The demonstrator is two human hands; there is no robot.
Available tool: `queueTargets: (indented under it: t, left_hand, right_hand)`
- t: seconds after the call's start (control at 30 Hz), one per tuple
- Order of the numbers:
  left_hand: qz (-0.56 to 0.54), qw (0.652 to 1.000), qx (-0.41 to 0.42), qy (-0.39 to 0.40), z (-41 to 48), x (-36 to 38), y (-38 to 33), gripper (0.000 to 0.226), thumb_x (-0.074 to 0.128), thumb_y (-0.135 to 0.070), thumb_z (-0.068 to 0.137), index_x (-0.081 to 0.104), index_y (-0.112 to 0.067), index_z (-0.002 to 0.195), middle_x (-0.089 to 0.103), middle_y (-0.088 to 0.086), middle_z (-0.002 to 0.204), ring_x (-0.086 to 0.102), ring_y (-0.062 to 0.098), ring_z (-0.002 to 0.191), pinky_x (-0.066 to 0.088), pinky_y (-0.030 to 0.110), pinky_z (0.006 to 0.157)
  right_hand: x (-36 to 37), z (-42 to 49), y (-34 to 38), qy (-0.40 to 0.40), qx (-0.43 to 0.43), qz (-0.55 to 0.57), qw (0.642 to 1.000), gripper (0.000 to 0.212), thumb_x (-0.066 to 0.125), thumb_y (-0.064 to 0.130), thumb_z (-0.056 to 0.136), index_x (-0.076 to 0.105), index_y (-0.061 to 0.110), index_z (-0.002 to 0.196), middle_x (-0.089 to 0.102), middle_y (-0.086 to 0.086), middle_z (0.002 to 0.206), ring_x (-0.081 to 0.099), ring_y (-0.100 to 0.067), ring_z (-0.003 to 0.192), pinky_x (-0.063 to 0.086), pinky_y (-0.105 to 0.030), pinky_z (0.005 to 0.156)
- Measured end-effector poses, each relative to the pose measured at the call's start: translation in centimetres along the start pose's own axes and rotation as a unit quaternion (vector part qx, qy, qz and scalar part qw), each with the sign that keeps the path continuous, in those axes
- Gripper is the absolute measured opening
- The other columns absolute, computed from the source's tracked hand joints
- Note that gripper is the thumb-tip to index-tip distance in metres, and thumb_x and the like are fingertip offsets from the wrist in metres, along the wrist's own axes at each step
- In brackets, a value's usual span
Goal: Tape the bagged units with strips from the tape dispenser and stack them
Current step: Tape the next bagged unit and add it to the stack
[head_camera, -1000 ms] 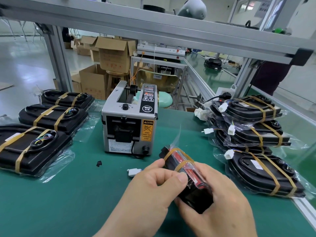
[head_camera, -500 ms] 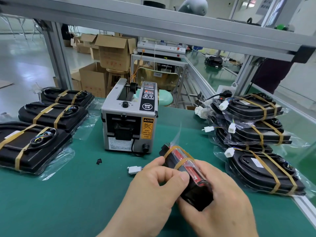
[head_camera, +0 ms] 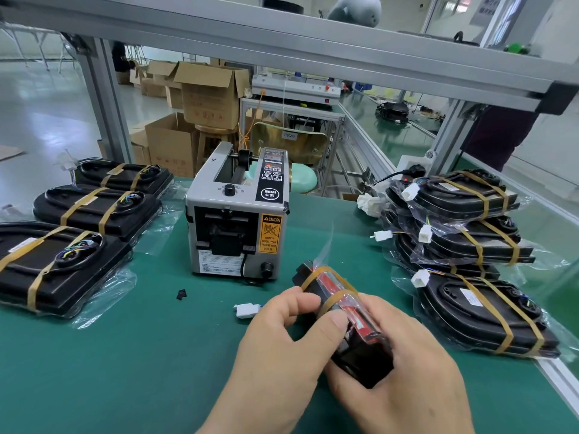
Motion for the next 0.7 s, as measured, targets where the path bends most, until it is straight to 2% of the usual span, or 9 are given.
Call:
queueTargets:
  t: [0.1,0.23,0.27,0.33,0.4,0.5,0.57,0.63,0.7]
  left_hand:
    - [-0.008,1.0,-0.021,-0.005,0.3,0.1,0.5,0.065,0.073,-0.061,0.037,0.065,-0.03,0.094,0.061,-0.022,0.113,0.057,0.002,0.107,0.046,0.026,0.096]
    - [-0.058,0.996,-0.06,0.017,0.7,0.6,0.9,0.007,0.075,-0.029,0.076,0.071,-0.024,0.073,0.071,-0.006,0.074,0.062,-0.001,0.067,0.045,0.007,0.06]
    - [-0.05,0.997,-0.054,0.021,0.8,0.6,0.9,0.011,0.075,-0.033,0.075,0.07,-0.023,0.073,0.071,-0.003,0.073,0.061,0.001,0.067,0.045,0.008,0.06]
    - [-0.005,0.999,-0.032,0.022,0.8,0.5,0.9,0.04,0.076,-0.052,0.057,0.069,-0.021,0.081,0.07,-0.007,0.094,0.063,0.003,0.084,0.047,0.013,0.075]
    - [0.062,0.998,-0.01,-0.001,0.7,-0.1,0.6,0.052,0.077,-0.064,0.054,0.066,-0.025,0.087,0.062,-0.013,0.107,0.059,-0.007,0.091,0.041,0.007,0.08]
    - [0.127,0.991,0.031,-0.032,0.9,-0.7,-0.5,0.023,0.067,-0.049,0.073,0.065,-0.029,0.082,0.065,-0.01,0.096,0.056,-0.008,0.084,0.036,0.0,0.066]
    - [0.128,0.988,0.058,-0.065,1.1,-1.7,-1.4,0.007,0.062,-0.035,0.084,0.065,-0.03,0.081,0.067,-0.015,0.083,0.055,-0.011,0.075,0.038,0.004,0.062]
    - [0.108,0.985,0.092,-0.096,1.3,-3.2,-2.3,0.005,0.061,-0.027,0.086,0.065,-0.029,0.083,0.067,-0.024,0.077,0.056,-0.01,0.068,0.04,0.006,0.06]
    - [0.073,0.98,0.124,-0.136,1.7,-5.5,-3.5,0.007,0.061,-0.022,0.087,0.067,-0.025,0.087,0.068,-0.023,0.082,0.061,-0.006,0.073,0.044,0.008,0.069]
  right_hand:
    - [0.0,-0.1,0.0,-0.002,-0.004,-0.002,1.0,0.05,0.065,0.049,0.059,0.072,0.024,0.102,0.069,0.015,0.09,0.054,-0.005,0.085,0.042,-0.018,0.07]
    - [0.7,-0.3,-0.4,0.036,-0.015,-0.022,0.999,0.068,0.08,0.042,0.041,0.072,0.021,0.105,0.07,0.012,0.098,0.053,-0.003,0.091,0.042,-0.019,0.076]
    - [0.7,-0.3,-0.4,0.037,-0.014,-0.021,0.999,0.069,0.078,0.044,0.041,0.072,0.022,0.106,0.07,0.012,0.099,0.053,-0.003,0.092,0.042,-0.019,0.077]
    - [0.6,-0.3,-0.4,0.028,-0.01,-0.011,1.0,0.063,0.072,0.049,0.048,0.072,0.023,0.106,0.07,0.014,0.099,0.054,-0.002,0.092,0.042,-0.02,0.077]
    - [0.6,-0.2,-0.3,0.023,-0.007,-0.005,1.0,0.059,0.069,0.051,0.052,0.072,0.023,0.105,0.07,0.014,0.098,0.054,-0.002,0.091,0.043,-0.021,0.076]
    - [0.1,-0.1,-0.3,0.007,-0.018,0.003,1.0,0.07,0.077,0.044,0.04,0.072,0.02,0.105,0.071,0.011,0.099,0.055,-0.006,0.093,0.043,-0.017,0.079]
    - [-0.6,0.0,-1.2,0.015,0.023,0.088,0.996,0.067,0.077,0.046,0.037,0.072,0.033,0.103,0.07,0.019,0.096,0.059,0.003,0.092,0.041,-0.004,0.079]
    - [-1.3,0.0,-2.3,0.003,0.078,0.199,0.977,0.063,0.075,0.051,0.033,0.068,0.052,0.096,0.068,0.03,0.092,0.057,0.019,0.088,0.034,0.007,0.071]
    - [-2.4,0.1,-3.4,-0.005,0.102,0.234,0.967,0.066,0.071,0.053,0.03,0.065,0.056,0.095,0.062,0.038,0.1,0.054,0.024,0.091,0.032,0.01,0.07]
Point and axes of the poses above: each hand's wrist, its own z-axis towards the middle knuckle, its own x-axis out of the palm, y = z × x, the point moved 9 cm from there along z, towards the middle knuckle
